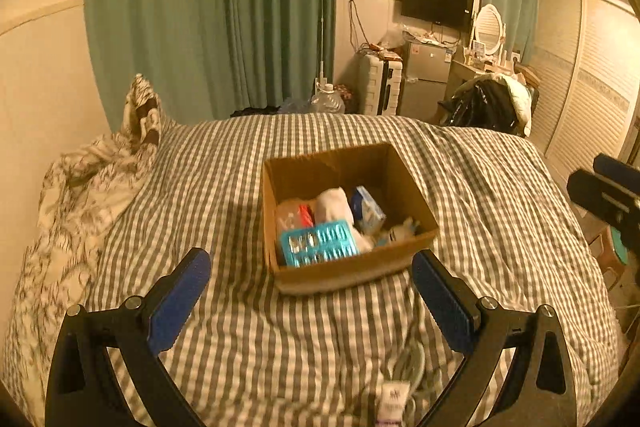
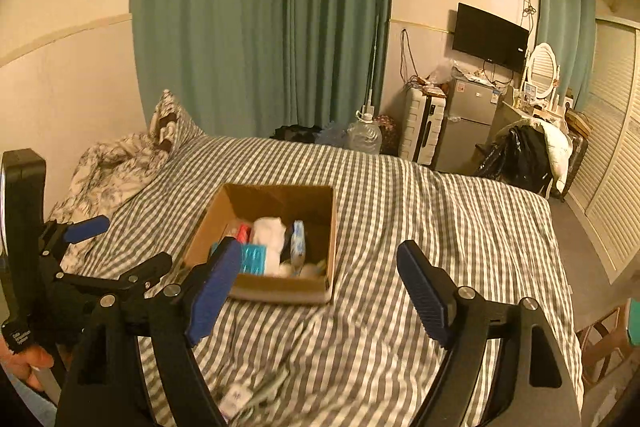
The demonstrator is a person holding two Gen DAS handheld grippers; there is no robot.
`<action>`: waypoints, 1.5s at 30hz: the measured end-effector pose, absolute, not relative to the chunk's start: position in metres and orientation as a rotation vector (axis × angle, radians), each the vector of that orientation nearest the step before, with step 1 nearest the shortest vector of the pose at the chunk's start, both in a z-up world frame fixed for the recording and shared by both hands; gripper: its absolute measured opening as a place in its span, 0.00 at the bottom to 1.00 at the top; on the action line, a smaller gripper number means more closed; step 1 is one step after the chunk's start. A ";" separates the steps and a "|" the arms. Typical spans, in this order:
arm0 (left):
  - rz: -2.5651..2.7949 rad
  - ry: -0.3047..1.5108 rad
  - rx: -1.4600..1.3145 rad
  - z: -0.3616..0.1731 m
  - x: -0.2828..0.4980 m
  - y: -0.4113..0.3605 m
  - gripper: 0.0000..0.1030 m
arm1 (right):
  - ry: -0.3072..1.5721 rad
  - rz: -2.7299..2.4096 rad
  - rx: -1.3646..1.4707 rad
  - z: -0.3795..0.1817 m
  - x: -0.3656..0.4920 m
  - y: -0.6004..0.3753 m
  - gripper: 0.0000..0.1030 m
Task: Organize objects
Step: 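Grasp the white tube with the left tool while the right grasps the grey scissors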
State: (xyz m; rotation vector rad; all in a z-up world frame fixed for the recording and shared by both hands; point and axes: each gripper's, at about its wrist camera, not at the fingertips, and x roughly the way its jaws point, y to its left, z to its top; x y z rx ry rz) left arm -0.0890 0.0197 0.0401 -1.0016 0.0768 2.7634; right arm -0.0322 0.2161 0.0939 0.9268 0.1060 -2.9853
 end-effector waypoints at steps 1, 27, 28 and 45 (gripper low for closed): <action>2.766 0.073 -1.001 0.038 -0.082 0.019 1.00 | 0.108 -2.983 0.932 0.091 -0.026 0.215 0.78; 2.456 0.203 -1.463 -0.150 -0.023 0.059 0.88 | 0.068 -2.833 1.407 -0.069 -0.020 0.215 0.78; 2.434 0.194 -1.458 -0.151 -0.021 0.062 0.77 | 0.072 -2.826 1.418 -0.072 -0.021 0.214 0.78; 2.548 0.070 -1.394 -0.113 -0.041 0.004 0.17 | 0.175 -2.700 1.558 -0.104 -0.037 0.176 0.78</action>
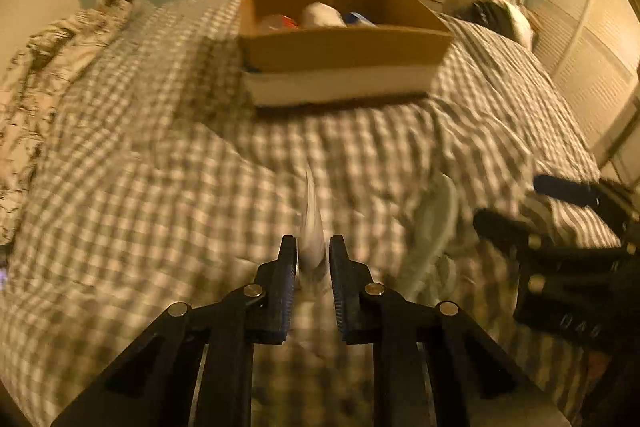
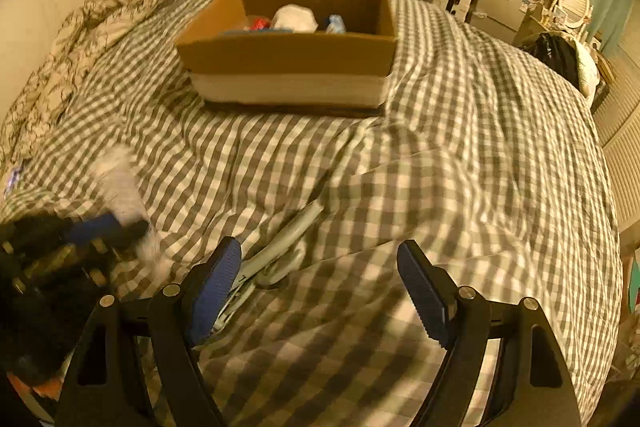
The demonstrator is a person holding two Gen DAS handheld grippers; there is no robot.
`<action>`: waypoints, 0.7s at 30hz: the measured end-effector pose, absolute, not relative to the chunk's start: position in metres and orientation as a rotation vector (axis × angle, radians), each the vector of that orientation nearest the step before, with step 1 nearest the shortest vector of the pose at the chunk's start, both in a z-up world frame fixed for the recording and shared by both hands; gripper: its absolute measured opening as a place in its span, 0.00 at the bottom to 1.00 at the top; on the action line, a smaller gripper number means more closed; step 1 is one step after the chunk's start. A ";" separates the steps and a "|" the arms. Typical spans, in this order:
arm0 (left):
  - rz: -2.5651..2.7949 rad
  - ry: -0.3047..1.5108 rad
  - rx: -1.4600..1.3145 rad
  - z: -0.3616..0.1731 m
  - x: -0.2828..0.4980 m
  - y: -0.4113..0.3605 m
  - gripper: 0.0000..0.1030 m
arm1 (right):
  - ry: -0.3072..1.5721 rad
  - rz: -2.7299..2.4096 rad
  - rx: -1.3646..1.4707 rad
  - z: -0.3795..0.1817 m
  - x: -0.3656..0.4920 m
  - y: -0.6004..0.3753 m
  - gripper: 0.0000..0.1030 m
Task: Organize objects
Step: 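Grasp the white tube with the left tool while the right grasps the grey scissors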
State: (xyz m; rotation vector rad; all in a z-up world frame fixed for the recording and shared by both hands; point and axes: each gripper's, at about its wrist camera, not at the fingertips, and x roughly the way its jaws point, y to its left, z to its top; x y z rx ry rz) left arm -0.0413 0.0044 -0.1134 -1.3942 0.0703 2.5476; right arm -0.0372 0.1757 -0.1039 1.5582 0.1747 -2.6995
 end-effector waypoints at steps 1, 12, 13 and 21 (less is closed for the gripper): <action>2.563 0.068 -1.392 -0.113 -0.043 0.000 0.17 | 0.179 -2.686 1.573 -0.107 -0.039 0.173 0.78; 2.512 0.011 -1.473 -0.141 -0.058 -0.015 0.17 | 0.208 -2.498 1.759 -0.152 -0.060 0.147 0.78; 2.501 0.009 -1.494 -0.145 -0.060 -0.016 0.17 | 0.203 -2.486 1.763 -0.154 -0.062 0.145 0.78; 2.461 -0.079 -1.592 -0.163 -0.069 -0.027 0.20 | 0.251 -2.446 1.797 -0.173 -0.070 0.130 0.40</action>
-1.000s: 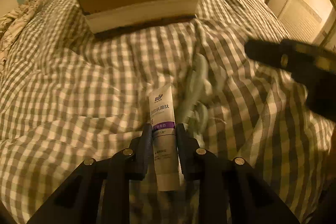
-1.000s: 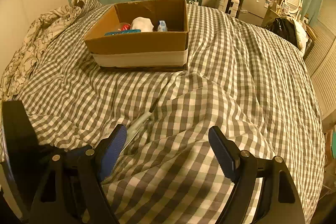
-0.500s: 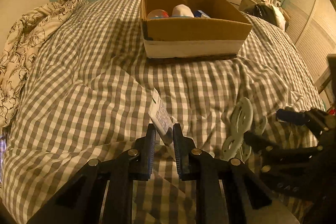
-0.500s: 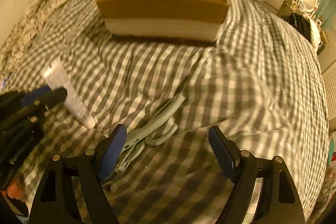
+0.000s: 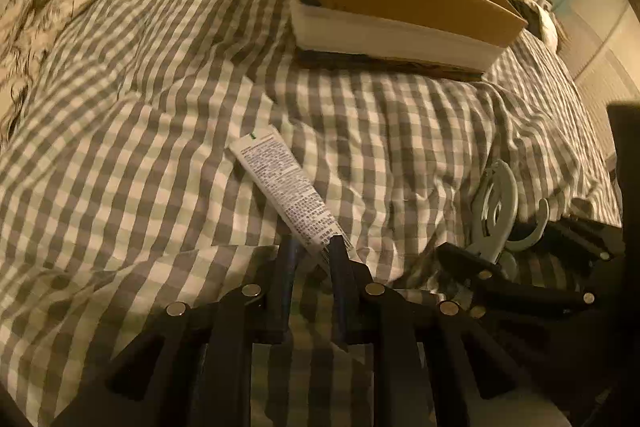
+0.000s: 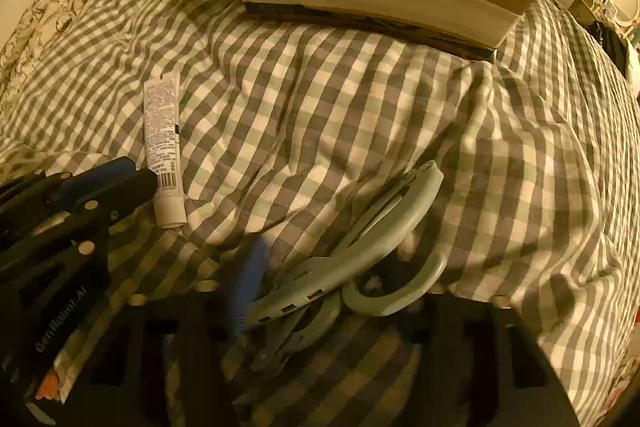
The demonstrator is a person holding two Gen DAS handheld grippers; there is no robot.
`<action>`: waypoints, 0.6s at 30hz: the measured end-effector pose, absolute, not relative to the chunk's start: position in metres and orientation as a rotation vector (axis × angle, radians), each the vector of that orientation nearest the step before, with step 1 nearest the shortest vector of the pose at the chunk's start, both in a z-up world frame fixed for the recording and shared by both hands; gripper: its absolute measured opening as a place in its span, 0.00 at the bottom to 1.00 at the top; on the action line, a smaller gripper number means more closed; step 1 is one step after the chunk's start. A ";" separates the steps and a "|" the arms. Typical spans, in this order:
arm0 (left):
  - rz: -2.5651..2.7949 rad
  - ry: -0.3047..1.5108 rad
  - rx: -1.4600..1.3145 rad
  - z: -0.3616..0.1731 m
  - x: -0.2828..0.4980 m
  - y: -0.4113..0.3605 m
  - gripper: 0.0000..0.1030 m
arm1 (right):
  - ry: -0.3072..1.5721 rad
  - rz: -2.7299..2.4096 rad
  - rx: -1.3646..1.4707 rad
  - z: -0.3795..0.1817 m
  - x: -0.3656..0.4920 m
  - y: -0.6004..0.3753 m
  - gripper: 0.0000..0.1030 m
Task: Organize objects
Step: 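Grasp the white tube with the left tool while the right grasps the grey scissors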
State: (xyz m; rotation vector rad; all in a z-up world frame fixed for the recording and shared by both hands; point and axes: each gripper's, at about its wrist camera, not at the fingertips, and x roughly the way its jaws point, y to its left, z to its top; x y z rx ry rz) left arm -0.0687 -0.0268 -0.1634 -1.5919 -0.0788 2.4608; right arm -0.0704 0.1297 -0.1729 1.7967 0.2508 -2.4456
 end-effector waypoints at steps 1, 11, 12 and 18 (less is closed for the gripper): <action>2.461 -0.094 -1.597 -0.163 -0.069 -0.029 0.24 | 0.241 -2.453 1.788 -0.171 -0.070 0.131 0.37; 2.459 -0.121 -1.627 -0.163 -0.078 -0.031 0.58 | 0.189 -2.566 1.578 -0.128 -0.058 0.140 0.16; 2.460 -0.117 -1.632 -0.163 -0.081 -0.030 0.58 | 0.186 -2.575 1.567 -0.125 -0.058 0.142 0.16; 2.486 -0.101 -1.638 -0.168 -0.100 -0.021 0.56 | 0.119 -2.568 1.555 -0.127 -0.061 0.147 0.15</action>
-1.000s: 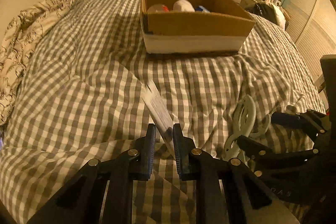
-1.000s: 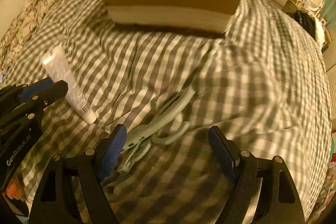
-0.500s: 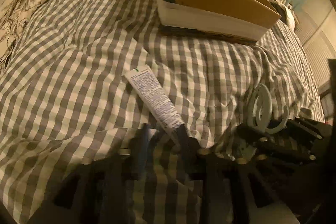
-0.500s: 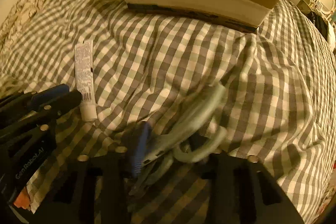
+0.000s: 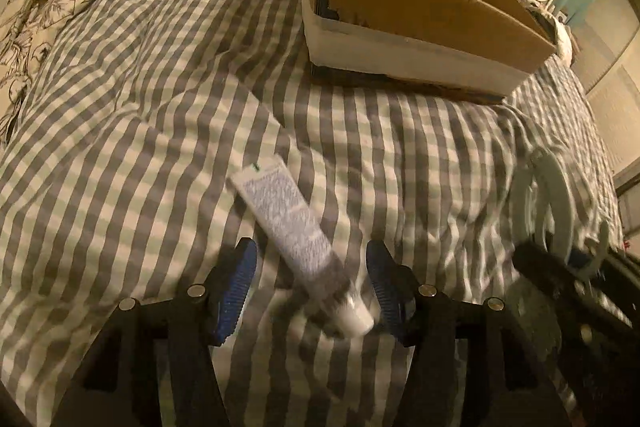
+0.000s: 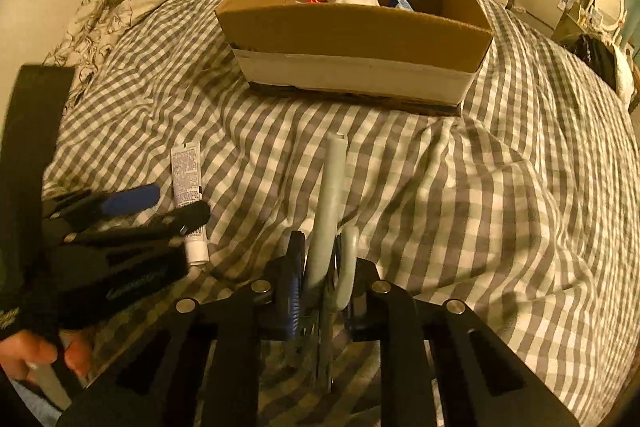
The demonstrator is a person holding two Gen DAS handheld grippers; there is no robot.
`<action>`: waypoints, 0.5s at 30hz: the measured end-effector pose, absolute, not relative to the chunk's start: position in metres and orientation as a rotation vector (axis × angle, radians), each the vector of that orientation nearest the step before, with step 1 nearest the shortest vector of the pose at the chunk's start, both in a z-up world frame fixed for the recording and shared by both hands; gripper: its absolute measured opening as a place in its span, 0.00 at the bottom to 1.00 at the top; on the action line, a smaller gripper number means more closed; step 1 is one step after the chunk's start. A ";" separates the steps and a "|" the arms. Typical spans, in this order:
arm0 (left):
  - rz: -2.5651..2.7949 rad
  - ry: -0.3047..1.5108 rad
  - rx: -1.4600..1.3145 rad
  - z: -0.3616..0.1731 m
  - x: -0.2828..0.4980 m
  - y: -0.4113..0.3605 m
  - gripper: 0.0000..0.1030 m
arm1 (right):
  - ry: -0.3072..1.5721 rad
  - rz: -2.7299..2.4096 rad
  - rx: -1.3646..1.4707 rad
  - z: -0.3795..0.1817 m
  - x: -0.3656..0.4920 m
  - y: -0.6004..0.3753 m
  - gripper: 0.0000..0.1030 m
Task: Organize objects
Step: 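Grasp the white tube with the left tool while the right grasps the grey scissors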
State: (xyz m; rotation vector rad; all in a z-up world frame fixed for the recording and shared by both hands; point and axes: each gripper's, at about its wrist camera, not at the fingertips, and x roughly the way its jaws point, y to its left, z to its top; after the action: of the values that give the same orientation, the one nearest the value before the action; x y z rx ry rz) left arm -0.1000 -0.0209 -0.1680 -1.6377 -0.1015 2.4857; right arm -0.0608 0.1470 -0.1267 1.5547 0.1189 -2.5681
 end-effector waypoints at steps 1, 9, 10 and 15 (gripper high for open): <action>2.480 -0.094 -1.649 -0.171 -0.102 -0.019 0.48 | 0.113 -2.565 1.555 -0.128 -0.061 0.146 0.15; 2.472 -0.058 -1.628 -0.170 -0.092 -0.015 0.29 | 0.045 -2.553 1.505 -0.122 -0.058 0.152 0.14; 2.473 -0.056 -1.621 -0.169 -0.090 -0.017 0.28 | 0.042 -2.554 1.492 -0.118 -0.057 0.152 0.14; 2.499 -0.065 -1.559 -0.147 -0.078 -0.020 0.26 | 0.039 -2.593 1.429 -0.098 -0.050 0.156 0.14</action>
State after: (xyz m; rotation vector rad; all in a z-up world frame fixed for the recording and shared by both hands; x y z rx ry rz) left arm -0.0775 -0.0201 -0.1467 -1.5587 -0.0653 2.4994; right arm -0.0504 0.1558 -0.0981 1.4285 0.0391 -2.5927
